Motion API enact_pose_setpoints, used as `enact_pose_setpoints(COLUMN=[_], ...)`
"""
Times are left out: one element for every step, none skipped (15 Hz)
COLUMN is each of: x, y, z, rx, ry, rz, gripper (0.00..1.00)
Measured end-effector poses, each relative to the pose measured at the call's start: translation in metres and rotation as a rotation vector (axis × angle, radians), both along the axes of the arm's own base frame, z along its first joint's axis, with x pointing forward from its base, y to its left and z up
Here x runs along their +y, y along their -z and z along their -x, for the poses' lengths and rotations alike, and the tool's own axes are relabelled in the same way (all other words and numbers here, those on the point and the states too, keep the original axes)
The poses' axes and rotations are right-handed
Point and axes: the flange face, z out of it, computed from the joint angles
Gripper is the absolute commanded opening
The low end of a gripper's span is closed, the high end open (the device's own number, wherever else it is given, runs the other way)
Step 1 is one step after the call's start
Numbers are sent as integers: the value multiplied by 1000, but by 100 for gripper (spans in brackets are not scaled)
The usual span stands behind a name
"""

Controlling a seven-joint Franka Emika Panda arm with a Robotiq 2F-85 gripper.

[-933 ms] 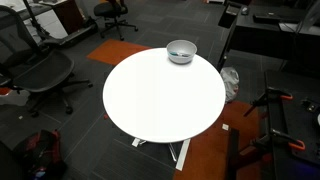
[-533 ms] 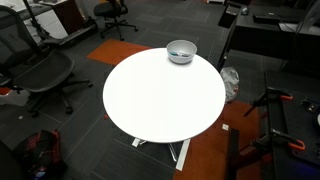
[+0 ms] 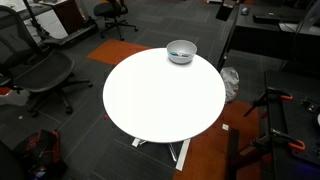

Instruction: Remove the marker from the bowl and put it on the table

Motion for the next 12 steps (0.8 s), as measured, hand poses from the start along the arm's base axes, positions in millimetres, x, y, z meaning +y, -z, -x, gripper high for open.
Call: enact_pose_setpoints(x=[-11, -23, -37, -50, -65, -80, -93, -106, -117, -127, -135, -143], y=[-3, -8, -12, -16, -20, -23, -24, -23, -21, -18, -12, -6], z=[-3, -6, -9, -12, -15, -18, -21, -24, -27, -30, -34, -38], rx=[-10, -20, -30, -37, -43, -47, -48, -46, -42, -38, -37, -43], ry=[3, 6, 10, 15, 17, 18, 16, 12, 5, -3, -11, -18], rz=[-2, -5, -7, -10, -12, -13, -12, -11, -9, -6, -3, 1], gripper=[100, 100, 100, 100, 100, 100, 100, 100, 100, 100, 100, 100])
